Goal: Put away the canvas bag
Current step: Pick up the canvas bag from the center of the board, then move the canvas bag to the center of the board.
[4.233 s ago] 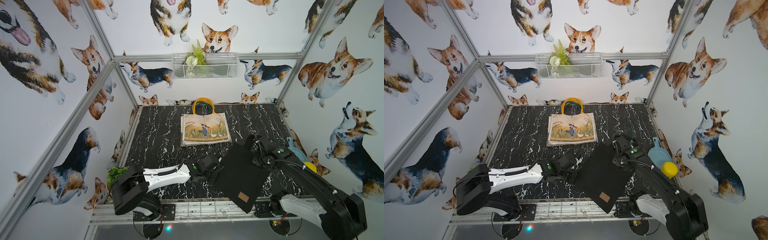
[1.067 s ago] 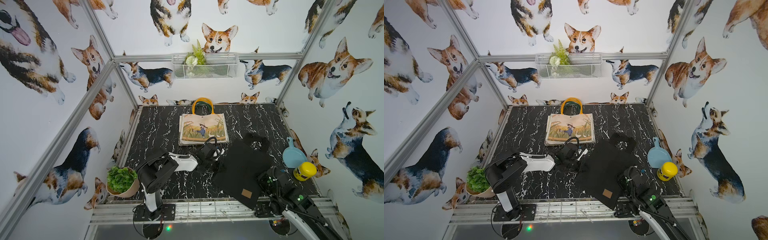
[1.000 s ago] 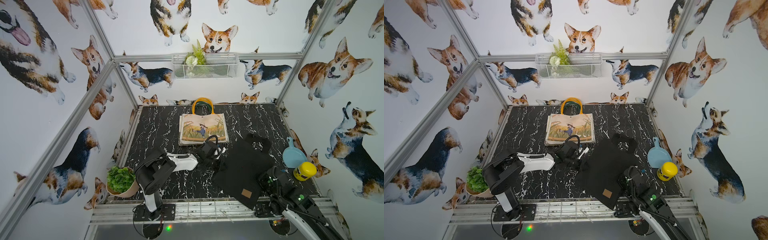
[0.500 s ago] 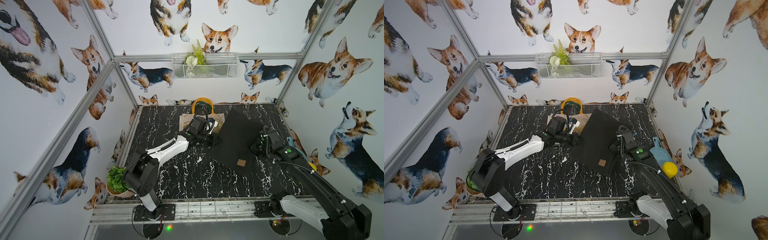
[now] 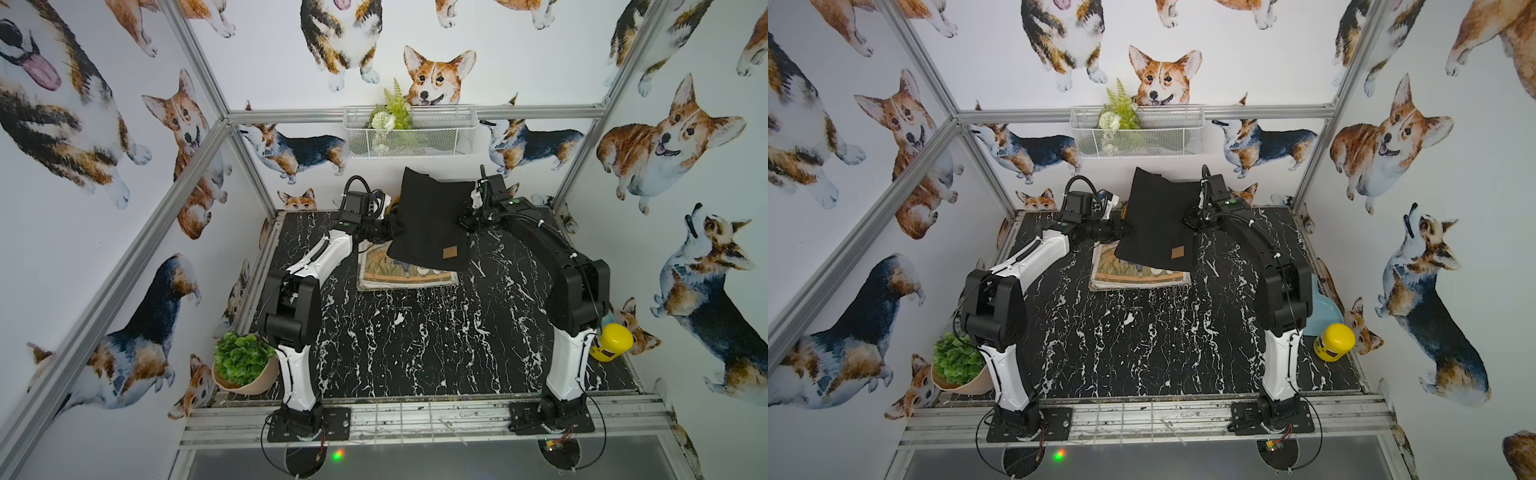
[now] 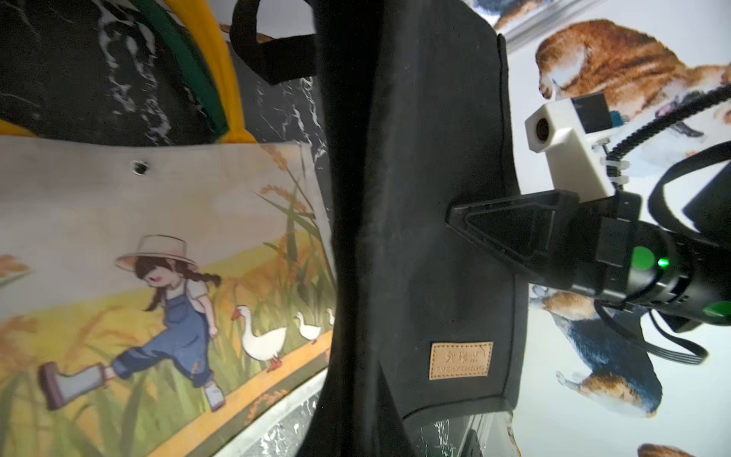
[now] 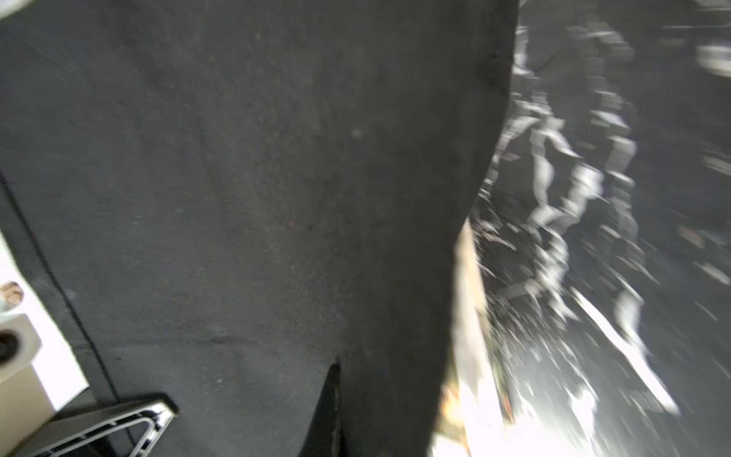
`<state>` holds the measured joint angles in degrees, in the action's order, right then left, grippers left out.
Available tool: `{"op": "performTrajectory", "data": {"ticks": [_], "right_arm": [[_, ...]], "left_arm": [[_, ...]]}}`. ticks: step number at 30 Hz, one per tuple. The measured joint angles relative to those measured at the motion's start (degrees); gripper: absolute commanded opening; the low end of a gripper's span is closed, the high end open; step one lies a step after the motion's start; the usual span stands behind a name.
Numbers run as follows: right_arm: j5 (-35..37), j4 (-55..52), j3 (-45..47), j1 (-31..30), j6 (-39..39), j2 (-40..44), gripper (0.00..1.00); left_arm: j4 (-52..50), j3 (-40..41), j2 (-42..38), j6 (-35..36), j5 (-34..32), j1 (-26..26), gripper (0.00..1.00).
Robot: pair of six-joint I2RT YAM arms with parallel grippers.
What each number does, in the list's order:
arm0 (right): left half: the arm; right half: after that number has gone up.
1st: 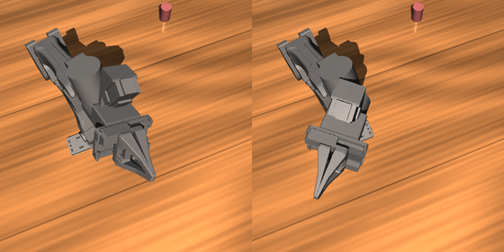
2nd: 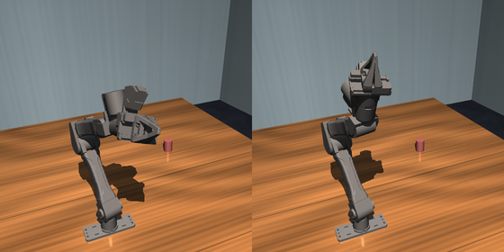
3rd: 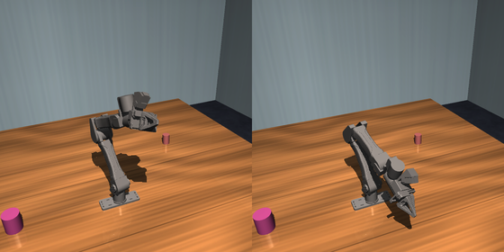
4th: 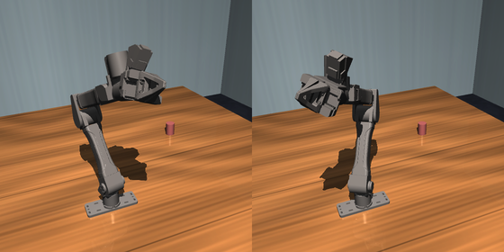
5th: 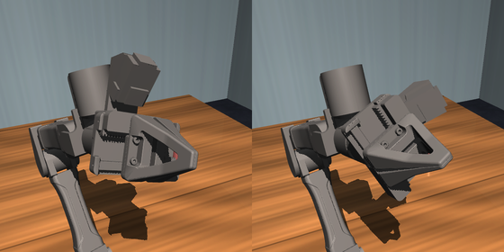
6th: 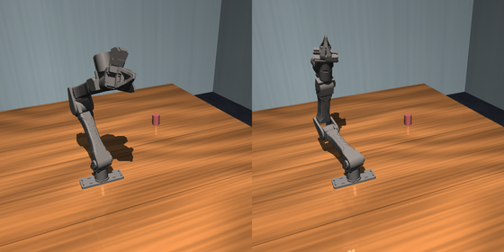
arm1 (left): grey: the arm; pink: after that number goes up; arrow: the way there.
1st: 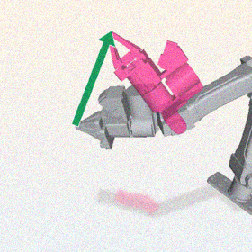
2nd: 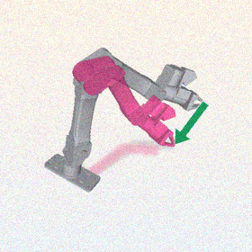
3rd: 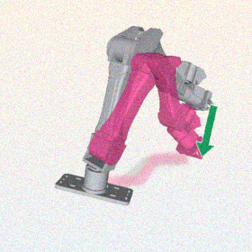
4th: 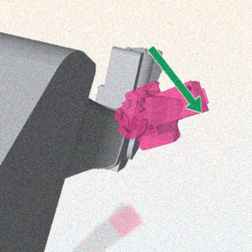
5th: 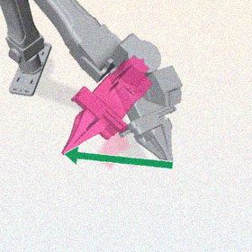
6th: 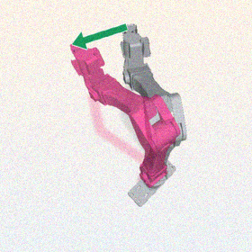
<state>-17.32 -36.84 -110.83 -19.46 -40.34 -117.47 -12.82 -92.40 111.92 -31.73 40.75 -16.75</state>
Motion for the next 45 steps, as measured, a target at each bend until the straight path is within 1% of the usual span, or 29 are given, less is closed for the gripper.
{"op": "performTrajectory", "data": {"ticks": [6,10,11,13,18,20,22,27,29,35,45], "right_arm": [[-5.55,-4.42,-20.31,-0.04,2.86,-16.13,0.00],[-9.42,-8.09,-34.21,-0.09,3.17,-24.70,0.00],[-10.40,-8.35,-36.59,-0.11,3.10,-26.23,0.00],[-11.89,-8.09,-38.56,-0.17,2.84,-27.87,0.00],[-14.49,-6.54,-38.73,-0.39,2.40,-30.36,0.00],[-15.65,-6.97,-38.69,-0.44,2.40,-31.80,0.00],[-16.65,-7.87,-37.92,-0.52,2.43,-32.92,0.00],[-19.10,-8.46,-31.61,-0.87,2.86,-33.16,0.00],[-19.71,-8.24,-28.81,-1.05,3.08,-32.35,0.00],[-19.47,-6.62,-21.31,-1.55,3.91,-28.50,0.00],[-19.87,-1.95,-7.43,-1.95,3.54,-20.81,0.00]], "left_arm": [[-2.56,-6.49,5.64,0.04,1.33,4.20,0.00],[-2.93,-8.33,7.10,0.26,1.75,6.43,0.00],[-2.93,-8.55,7.17,0.33,1.84,6.97,0.00],[-2.95,-8.79,7.23,0.70,2.54,7.87,0.00],[-2.71,-6.93,7.39,1.42,2.86,8.81,0.00],[-1.86,-4.55,7.32,1.42,2.60,8.90,0.00],[-0.44,-0.50,6.99,1.05,2.12,8.92,0.00],[2.58,7.82,5.44,0.39,1.70,8.90,0.00],[4.11,10.91,4.83,0.04,1.38,8.90,0.00],[6.99,16.55,3.37,-0.44,1.29,8.92,0.00],[6.88,21.18,0.52,-0.59,2.01,8.90,0.00]]}}
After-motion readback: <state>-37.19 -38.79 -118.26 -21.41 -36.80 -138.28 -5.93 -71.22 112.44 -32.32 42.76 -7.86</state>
